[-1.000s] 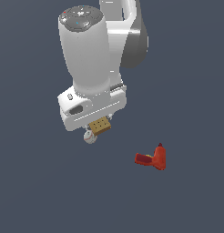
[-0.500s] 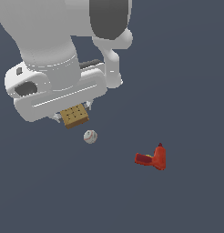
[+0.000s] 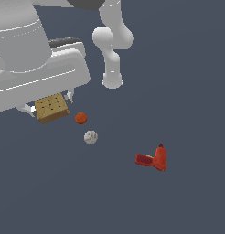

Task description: Pick up a designated object from a clutter of objects.

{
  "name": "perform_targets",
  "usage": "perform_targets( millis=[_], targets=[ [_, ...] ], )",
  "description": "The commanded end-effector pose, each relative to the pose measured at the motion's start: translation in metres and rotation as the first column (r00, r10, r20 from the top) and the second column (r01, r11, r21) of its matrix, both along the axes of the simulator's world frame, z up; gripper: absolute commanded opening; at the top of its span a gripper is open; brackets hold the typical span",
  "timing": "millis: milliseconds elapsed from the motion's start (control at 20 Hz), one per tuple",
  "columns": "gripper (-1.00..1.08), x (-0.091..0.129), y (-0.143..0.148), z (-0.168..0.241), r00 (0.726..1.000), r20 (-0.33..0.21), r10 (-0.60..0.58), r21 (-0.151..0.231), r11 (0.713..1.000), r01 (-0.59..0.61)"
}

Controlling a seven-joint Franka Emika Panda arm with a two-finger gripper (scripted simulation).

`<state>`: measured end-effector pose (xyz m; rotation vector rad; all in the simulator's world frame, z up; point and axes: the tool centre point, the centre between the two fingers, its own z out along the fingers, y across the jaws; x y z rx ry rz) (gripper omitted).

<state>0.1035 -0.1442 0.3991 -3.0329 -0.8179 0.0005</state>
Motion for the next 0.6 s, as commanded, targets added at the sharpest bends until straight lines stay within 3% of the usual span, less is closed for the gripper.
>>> perform_targets(
  millis=[0,550],
  targets=[
    [-1.0,0.003,-0.005,0.008,1.0,0.0,0.001,0.0,1.0,-0.001],
    [-1.0,0.008,-0.014,0.02,1.0,0.0,0.001,0.0,1.0,-0.001]
  ],
)
